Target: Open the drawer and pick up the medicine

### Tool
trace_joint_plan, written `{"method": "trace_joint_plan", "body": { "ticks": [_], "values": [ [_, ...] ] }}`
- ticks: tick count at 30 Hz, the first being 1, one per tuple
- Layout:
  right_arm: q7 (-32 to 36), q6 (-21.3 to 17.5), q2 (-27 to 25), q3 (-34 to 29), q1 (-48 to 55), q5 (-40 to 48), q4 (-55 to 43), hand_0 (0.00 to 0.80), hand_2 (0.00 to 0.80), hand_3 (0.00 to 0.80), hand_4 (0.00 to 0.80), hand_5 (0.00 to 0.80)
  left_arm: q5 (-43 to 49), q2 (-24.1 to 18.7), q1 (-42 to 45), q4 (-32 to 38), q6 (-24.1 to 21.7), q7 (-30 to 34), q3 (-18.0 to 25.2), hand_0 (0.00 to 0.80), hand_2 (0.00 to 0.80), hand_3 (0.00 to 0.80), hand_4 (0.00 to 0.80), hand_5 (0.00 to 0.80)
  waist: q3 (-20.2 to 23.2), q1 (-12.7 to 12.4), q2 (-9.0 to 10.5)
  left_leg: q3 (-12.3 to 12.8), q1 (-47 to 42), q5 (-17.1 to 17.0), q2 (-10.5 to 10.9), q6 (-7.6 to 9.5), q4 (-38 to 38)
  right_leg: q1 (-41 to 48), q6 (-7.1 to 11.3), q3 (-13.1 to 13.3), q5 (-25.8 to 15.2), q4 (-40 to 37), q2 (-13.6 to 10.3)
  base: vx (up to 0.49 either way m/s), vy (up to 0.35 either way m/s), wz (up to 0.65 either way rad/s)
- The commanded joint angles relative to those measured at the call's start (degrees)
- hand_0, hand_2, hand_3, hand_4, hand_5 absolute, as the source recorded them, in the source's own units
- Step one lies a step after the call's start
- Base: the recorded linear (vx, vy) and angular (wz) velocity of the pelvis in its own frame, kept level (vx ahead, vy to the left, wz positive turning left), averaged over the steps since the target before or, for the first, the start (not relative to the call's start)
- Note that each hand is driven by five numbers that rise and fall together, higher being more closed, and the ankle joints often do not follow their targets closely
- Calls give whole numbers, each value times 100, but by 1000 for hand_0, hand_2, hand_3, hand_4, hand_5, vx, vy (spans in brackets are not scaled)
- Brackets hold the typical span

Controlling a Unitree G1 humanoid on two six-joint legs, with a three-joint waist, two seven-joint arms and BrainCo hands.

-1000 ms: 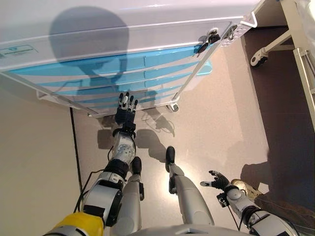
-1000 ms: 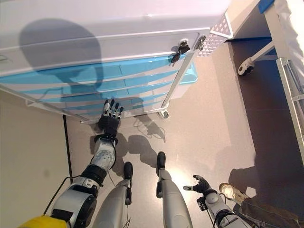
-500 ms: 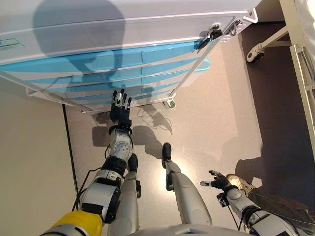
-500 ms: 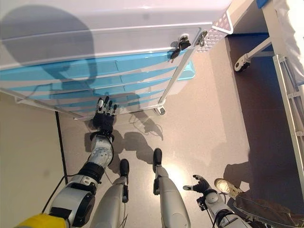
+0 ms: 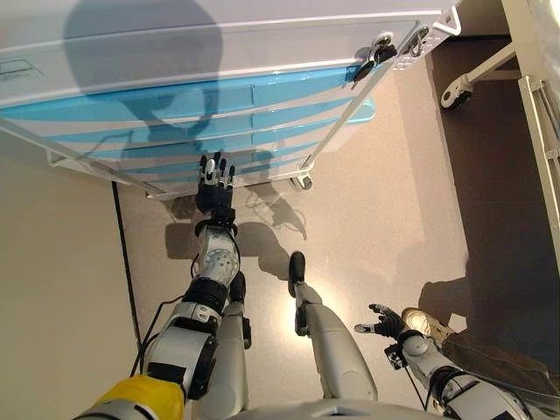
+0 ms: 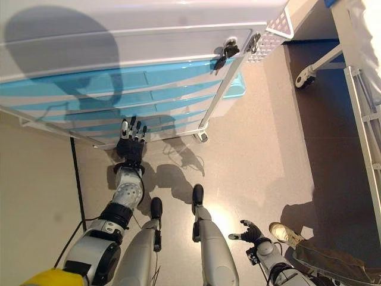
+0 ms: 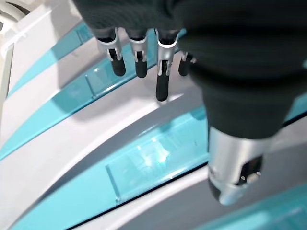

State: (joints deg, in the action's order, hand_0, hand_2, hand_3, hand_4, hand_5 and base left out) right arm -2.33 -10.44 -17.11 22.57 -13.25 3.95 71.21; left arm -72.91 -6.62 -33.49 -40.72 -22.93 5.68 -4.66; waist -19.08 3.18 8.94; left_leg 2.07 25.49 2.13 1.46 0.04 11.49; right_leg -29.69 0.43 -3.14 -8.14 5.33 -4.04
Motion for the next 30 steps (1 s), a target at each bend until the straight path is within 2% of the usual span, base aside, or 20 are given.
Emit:
{"method": "trace_joint_plan", "body": {
  "ticks": [1, 30],
  "values": [
    [30, -122, -430, 210, 316, -48, 37, 0, 0, 0, 0, 0, 335, -246, -660, 1154, -415, 496, -26, 0, 0, 0, 0, 0, 460, -160, -251, -148, 157, -318, 168, 178, -307, 150, 106, -115, 471, 672, 100, 29, -19, 4],
    [175, -89, -399, 320, 405, -280, 131, 0, 0, 0, 0, 0, 264, -258, -673, 1078, -288, 611, 71, 0, 0, 0, 0, 0, 705, -184, -177, -149, -311, -444, 111, 158, -734, 416, 127, -129, 523, 623, 165, 1, -1, 0]
  ]
}}
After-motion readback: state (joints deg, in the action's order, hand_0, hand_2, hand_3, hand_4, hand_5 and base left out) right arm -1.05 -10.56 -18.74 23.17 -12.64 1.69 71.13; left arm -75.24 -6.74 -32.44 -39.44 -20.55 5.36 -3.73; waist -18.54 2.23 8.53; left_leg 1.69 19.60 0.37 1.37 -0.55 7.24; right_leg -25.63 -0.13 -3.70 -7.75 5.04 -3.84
